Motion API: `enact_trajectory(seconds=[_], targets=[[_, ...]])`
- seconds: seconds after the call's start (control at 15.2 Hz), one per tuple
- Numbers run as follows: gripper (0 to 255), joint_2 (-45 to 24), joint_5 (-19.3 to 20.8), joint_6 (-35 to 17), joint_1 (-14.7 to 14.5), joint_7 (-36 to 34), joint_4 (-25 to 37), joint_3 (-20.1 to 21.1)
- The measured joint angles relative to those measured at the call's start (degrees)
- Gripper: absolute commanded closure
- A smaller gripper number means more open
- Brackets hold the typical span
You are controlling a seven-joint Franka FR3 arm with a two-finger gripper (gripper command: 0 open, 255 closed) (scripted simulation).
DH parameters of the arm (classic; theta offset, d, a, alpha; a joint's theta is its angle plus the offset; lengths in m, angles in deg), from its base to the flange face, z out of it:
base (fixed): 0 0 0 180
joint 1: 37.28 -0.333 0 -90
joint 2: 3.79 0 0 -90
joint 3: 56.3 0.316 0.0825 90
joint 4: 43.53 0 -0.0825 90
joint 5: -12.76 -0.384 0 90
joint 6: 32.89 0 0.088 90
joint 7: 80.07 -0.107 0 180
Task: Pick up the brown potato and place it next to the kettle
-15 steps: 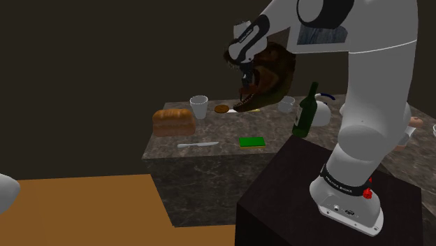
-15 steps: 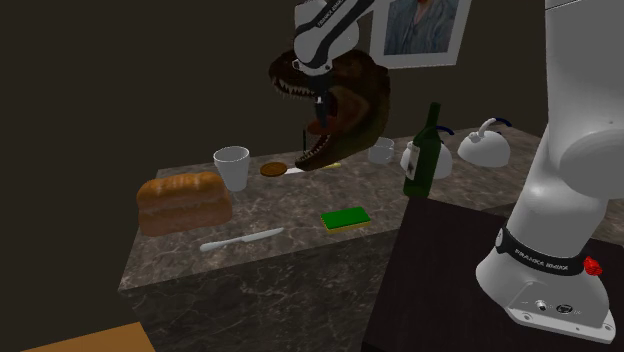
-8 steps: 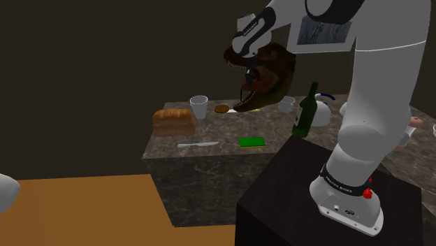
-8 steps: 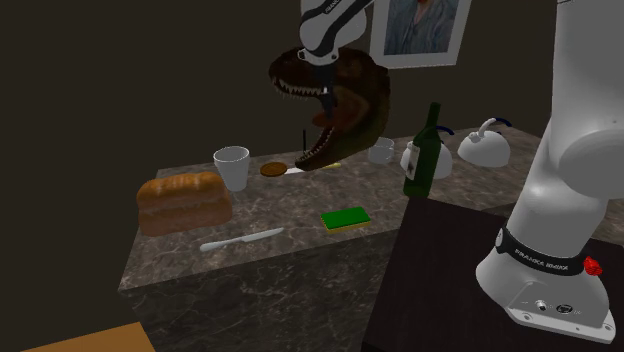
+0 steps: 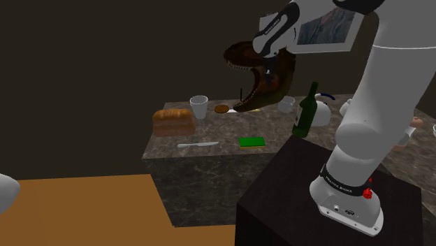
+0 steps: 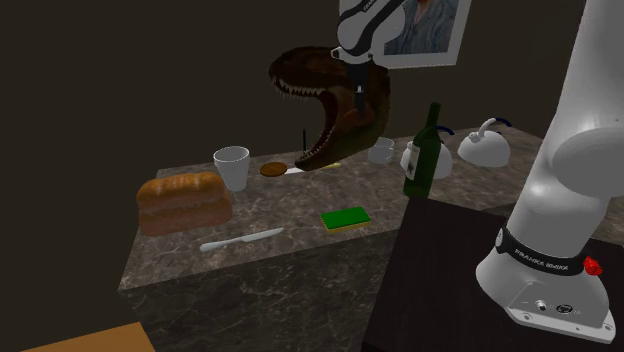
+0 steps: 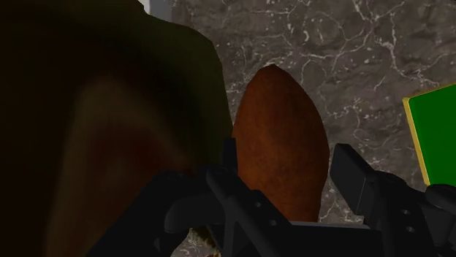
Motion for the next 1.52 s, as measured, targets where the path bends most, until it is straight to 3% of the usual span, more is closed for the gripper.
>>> enact_trajectory(seconds=[0.73, 1.32, 1.52], targets=[[255, 8.4, 3.9, -5.2, 7.3, 11.3, -10.6, -7.1], [255, 11.2, 5.1, -8.4, 13.7, 23.4, -13.9, -14.0], [255, 10.0, 3.7, -10.0, 15.6, 28.6, -13.6, -16.5]])
